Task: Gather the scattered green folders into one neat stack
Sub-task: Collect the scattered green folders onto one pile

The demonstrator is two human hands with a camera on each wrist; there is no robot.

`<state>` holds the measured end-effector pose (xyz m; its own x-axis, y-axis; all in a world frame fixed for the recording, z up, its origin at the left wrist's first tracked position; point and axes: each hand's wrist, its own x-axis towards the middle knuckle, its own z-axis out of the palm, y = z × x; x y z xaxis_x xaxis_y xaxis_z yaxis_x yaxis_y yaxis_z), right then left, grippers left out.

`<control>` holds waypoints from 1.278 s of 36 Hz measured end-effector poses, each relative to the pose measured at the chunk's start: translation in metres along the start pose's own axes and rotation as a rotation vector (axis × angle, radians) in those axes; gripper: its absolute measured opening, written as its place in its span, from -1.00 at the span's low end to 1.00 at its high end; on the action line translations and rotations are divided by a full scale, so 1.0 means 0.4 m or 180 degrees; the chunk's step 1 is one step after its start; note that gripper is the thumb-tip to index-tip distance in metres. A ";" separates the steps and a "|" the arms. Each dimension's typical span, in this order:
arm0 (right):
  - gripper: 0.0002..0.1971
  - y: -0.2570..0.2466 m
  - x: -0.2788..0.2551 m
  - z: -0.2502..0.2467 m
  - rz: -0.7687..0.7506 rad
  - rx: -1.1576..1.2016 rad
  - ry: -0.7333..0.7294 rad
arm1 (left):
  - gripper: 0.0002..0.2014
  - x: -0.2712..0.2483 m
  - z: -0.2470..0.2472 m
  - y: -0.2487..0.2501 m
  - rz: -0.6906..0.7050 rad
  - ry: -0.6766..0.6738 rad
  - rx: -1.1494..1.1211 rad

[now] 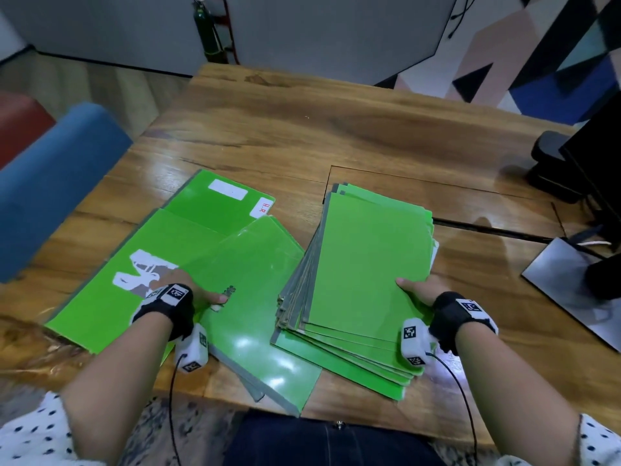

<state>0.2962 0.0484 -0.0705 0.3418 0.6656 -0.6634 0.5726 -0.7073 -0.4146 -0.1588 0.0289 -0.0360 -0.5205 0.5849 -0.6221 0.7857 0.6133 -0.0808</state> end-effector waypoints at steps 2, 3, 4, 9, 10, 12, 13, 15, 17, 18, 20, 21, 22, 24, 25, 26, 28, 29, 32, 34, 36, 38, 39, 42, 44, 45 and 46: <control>-0.17 -0.006 -0.012 0.001 -0.0002 -0.0017 0.0017 | -0.24 -0.030 -0.018 0.000 -0.0057 -0.0189 -0.0019; -0.18 -0.006 -0.015 0.002 0.0000 -0.0050 0.0024 | -0.21 -0.033 -0.024 -0.002 -0.0026 -0.0230 -0.0122; -0.17 -0.006 -0.019 0.002 0.0009 -0.0058 0.0027 | -0.19 -0.041 -0.035 -0.005 -0.0006 -0.0309 -0.0122; -0.22 -0.004 -0.017 0.000 -0.0080 -0.0004 0.0020 | -0.35 -0.066 -0.113 -0.022 -0.0056 -0.0967 -0.0386; -0.23 -0.005 -0.019 -0.001 -0.0097 0.0003 0.0034 | -0.28 -0.049 -0.120 -0.030 -0.0003 -0.0944 -0.0160; -0.20 -0.008 -0.023 -0.002 -0.0094 -0.0020 0.0016 | -0.18 -0.040 -0.135 -0.045 0.0227 -0.0763 0.0470; -0.18 -0.008 -0.022 -0.002 -0.0066 -0.0045 0.0006 | -0.21 -0.032 -0.137 -0.054 0.0296 -0.0637 0.0711; -0.18 -0.010 -0.023 -0.003 -0.0055 -0.0084 0.0001 | -0.46 -0.045 -0.148 -0.066 0.0396 -0.0480 0.0784; -0.23 -0.009 -0.022 -0.003 -0.0057 -0.0052 0.0008 | -0.62 -0.044 -0.147 -0.072 0.0447 -0.0394 0.0396; -0.26 -0.010 -0.025 -0.003 -0.0065 -0.0019 0.0017 | -0.63 -0.044 -0.148 -0.070 0.0417 -0.0422 0.0361; -0.28 -0.012 -0.028 -0.003 -0.0061 0.0026 -0.0007 | -0.60 -0.047 -0.157 -0.069 0.0488 -0.0260 0.0085; -0.27 -0.012 -0.031 -0.003 -0.0054 0.0018 -0.0019 | -0.59 -0.052 -0.161 -0.064 0.0401 -0.0200 -0.0122; -0.25 -0.012 -0.030 -0.003 -0.0062 0.0024 -0.0019 | -0.63 -0.041 -0.158 -0.061 0.0445 -0.0163 -0.0430; -0.18 -0.008 -0.023 -0.003 -0.0046 0.0025 -0.0024 | -0.58 -0.025 -0.134 -0.061 0.0257 0.0032 -0.1077; -0.16 -0.007 -0.025 -0.003 -0.0032 0.0008 -0.0026 | -0.59 -0.018 -0.120 -0.055 0.0028 0.0124 -0.1501; -0.17 -0.007 -0.025 -0.002 -0.0046 0.0002 -0.0014 | -0.59 -0.009 -0.102 -0.052 -0.0168 0.0169 -0.1780; -0.22 -0.009 -0.030 -0.002 -0.0049 0.0001 0.0025 | -0.41 -0.015 -0.069 -0.035 -0.0406 0.0130 -0.2056; -0.23 -0.011 -0.032 -0.002 -0.0054 0.0008 0.0028 | -0.40 -0.024 -0.054 -0.021 -0.0423 0.0164 -0.2144; -0.23 -0.010 -0.034 -0.002 -0.0069 0.0008 0.0005 | -0.35 -0.053 -0.019 0.017 -0.0535 0.0196 -0.2619; -0.23 -0.009 -0.035 -0.001 -0.0062 0.0010 0.0026 | -0.27 -0.059 -0.005 0.027 -0.0661 0.0401 -0.2916; -0.25 -0.008 -0.037 -0.002 -0.0063 -0.0010 0.0066 | -0.29 -0.071 0.000 0.029 -0.0759 0.0526 -0.3220; -0.30 -0.008 -0.036 -0.002 -0.0097 0.0010 0.0109 | -0.36 -0.077 0.017 0.025 -0.0579 0.0313 -0.3038; -0.33 -0.008 -0.036 -0.003 -0.0109 0.0005 0.0130 | -0.40 -0.078 0.025 0.025 -0.0419 -0.0021 -0.2840; -0.33 -0.009 -0.038 -0.005 -0.0129 -0.0048 0.0137 | -0.43 -0.070 0.041 0.021 -0.0198 -0.0537 -0.2697; -0.25 -0.008 -0.038 -0.007 -0.0103 -0.0069 0.0131 | -0.51 -0.092 0.036 0.024 -0.0265 -0.0707 -0.2673; -0.23 -0.008 -0.038 -0.008 -0.0087 -0.0082 0.0127 | -0.50 -0.105 0.030 0.025 -0.0318 -0.0741 -0.2712; -0.23 -0.010 -0.041 -0.009 -0.0078 -0.0090 0.0127 | -0.46 -0.116 0.019 0.024 -0.0349 -0.0716 -0.2780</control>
<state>0.2909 0.0414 -0.0558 0.3565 0.6920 -0.6278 0.6018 -0.6840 -0.4122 -0.1246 0.0037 -0.0140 -0.4279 0.4382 -0.7905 0.1549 0.8972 0.4135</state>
